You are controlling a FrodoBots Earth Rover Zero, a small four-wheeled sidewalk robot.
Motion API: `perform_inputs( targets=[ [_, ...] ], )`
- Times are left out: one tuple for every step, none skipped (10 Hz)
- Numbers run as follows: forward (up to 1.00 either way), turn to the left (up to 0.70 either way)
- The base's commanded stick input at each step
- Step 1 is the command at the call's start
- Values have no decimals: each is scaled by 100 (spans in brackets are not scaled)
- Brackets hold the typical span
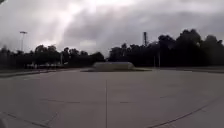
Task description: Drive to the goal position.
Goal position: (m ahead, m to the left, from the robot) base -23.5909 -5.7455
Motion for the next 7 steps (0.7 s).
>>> perform_inputs(
  targets=[
    [70, -35],
    [70, -35],
    [70, -35],
    [70, -35],
    [68, -34],
    [62, -31],
    [62, -31]
  ],
)
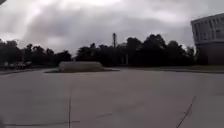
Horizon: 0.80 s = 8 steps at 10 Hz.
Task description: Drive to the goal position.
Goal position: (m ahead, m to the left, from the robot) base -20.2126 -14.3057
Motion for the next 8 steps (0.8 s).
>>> perform_inputs(
  targets=[
    [63, -31],
    [63, -31],
    [63, -31],
    [63, -31],
    [63, -31],
    [63, -31],
    [63, -31],
    [63, -31]
  ],
)
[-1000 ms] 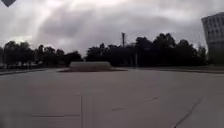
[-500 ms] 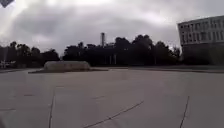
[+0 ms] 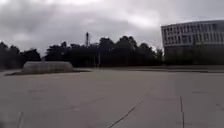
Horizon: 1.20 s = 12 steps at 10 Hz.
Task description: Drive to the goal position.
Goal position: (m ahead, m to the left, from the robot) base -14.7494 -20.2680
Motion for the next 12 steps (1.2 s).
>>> perform_inputs(
  targets=[
    [63, -31],
    [63, -31],
    [63, -31],
    [63, -31],
    [64, -32],
    [65, -33],
    [67, -34],
    [69, -35],
    [70, -35],
    [70, -35],
    [70, -35],
    [70, -35]
  ],
)
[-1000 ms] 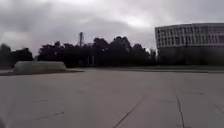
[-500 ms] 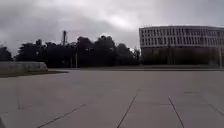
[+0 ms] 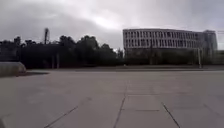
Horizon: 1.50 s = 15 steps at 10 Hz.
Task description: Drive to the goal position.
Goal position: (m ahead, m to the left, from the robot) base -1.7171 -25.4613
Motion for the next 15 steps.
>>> perform_inputs(
  targets=[
    [70, -35],
    [70, -35],
    [70, -35],
    [70, -35],
    [70, -35],
    [70, -35],
    [70, -35],
    [70, -35],
    [70, -35],
    [70, -35],
    [70, -35],
    [70, -35],
    [70, -35],
    [70, -35],
    [70, -35]
  ],
)
